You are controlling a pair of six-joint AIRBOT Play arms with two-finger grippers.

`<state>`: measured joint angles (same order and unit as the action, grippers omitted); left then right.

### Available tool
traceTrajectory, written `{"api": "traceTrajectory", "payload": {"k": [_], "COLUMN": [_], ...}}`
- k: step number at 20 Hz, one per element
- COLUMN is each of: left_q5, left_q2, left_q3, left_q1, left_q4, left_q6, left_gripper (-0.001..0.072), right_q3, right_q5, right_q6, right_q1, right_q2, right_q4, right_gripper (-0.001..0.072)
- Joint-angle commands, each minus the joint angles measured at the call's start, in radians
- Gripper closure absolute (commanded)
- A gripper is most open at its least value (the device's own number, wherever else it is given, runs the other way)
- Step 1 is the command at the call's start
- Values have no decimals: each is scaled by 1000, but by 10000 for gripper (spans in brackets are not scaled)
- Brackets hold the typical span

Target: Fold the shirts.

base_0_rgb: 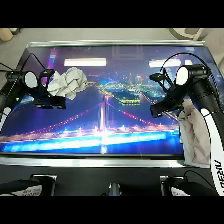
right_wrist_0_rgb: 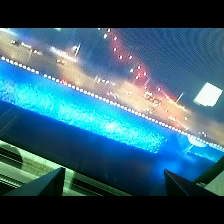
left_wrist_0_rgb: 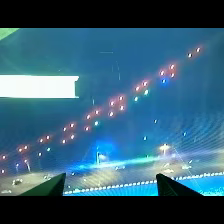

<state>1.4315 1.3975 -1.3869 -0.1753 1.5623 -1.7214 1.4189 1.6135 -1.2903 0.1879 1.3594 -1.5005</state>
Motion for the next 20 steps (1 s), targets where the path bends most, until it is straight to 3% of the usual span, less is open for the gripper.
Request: {"api": "traceTrajectory", "payload": {"k": [1, 14, 20], "left_q5": [0, 0, -211], "left_q2": [0, 0, 15], "left_q3": [0, 0, 1], "left_q1": [-1, -1, -1], "left_q4": [0, 0, -2], "left_q6": [0, 0, 0], "left_gripper": [31, 31, 32], "right_q3": [0, 0, 0], "right_q5": [0, -47, -238], "right_q6": [0, 9, 8], "right_q1": [1, 1, 1], "right_q2": [-1, -1, -1], "right_q4": [0, -10, -11], "right_gripper": [42, 41, 42]}}
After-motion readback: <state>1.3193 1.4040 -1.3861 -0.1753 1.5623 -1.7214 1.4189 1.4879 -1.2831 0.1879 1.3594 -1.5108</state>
